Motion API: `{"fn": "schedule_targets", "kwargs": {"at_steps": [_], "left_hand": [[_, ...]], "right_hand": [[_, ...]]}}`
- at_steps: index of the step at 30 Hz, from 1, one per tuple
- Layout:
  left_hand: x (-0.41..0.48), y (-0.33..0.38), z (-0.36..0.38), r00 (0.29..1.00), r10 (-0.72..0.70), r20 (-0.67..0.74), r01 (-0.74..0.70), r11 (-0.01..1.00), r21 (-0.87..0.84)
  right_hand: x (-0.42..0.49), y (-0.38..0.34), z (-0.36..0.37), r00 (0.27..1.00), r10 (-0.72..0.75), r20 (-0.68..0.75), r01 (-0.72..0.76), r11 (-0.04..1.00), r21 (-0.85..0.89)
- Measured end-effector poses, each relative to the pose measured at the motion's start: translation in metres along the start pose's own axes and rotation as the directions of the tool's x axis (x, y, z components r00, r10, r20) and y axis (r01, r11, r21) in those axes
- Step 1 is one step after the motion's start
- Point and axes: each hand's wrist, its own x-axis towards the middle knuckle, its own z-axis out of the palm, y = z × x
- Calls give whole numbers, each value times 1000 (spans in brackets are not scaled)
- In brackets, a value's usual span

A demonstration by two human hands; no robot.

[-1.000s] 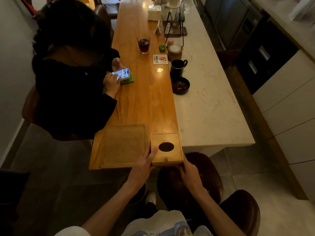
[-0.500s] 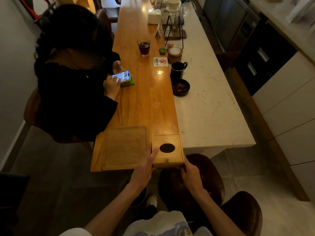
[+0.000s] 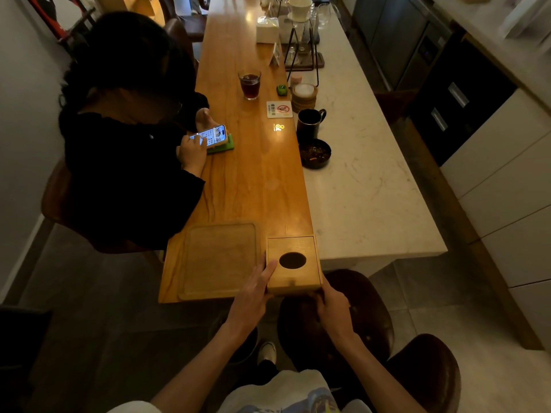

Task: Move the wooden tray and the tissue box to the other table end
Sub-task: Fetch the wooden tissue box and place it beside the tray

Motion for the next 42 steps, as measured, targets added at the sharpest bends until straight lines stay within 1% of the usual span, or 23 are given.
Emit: {"fn": "schedule_targets", "kwargs": {"at_steps": [1,3,6,12,18,25,35,37,39,40,41,42], "left_hand": [[-2,-4,2,1000,19,9,-20,1000,10],[-2,-7,2,1000,-4,25,4,1000,-18],[-3,-1,2,999,38,10,-38,999,-11],[-1,-1,-1,999,33,27,-32,999,-38],[-1,-5,3,999,28,19,-27,999,-35],[-1,-9,5,999,25,42,-24,999,-32],[-1,-2,3,1000,10,26,-9,1000,-25],[-3,3,0,999,-1,44,1,1000,-2],[-4,9,-7,998,-15,68,12,999,45],[-5,13,-11,995,-45,92,41,998,47],[-6,18,-18,990,-82,118,80,997,21],[-6,24,-26,980,-128,150,135,990,-35]], "right_hand": [[0,-3,-2,1000,2,13,-3,1000,11],[0,-7,-3,1000,-12,2,12,1000,-4],[-2,-13,-5,1000,-5,6,5,1000,6],[-2,-11,-6,1000,-10,8,10,1000,-3],[-2,-11,-6,1000,-26,7,26,1000,11],[-4,-15,-8,999,-30,-13,30,999,12],[-4,-15,-8,1000,-20,-14,20,1000,0],[-3,-14,-9,1000,14,24,-14,1000,10],[-2,-18,-17,990,93,110,-100,993,55],[-3,-20,-23,977,143,161,-162,981,111],[-3,-22,-30,960,207,190,-246,947,207],[-2,-27,-36,937,289,197,-341,877,337]]}}
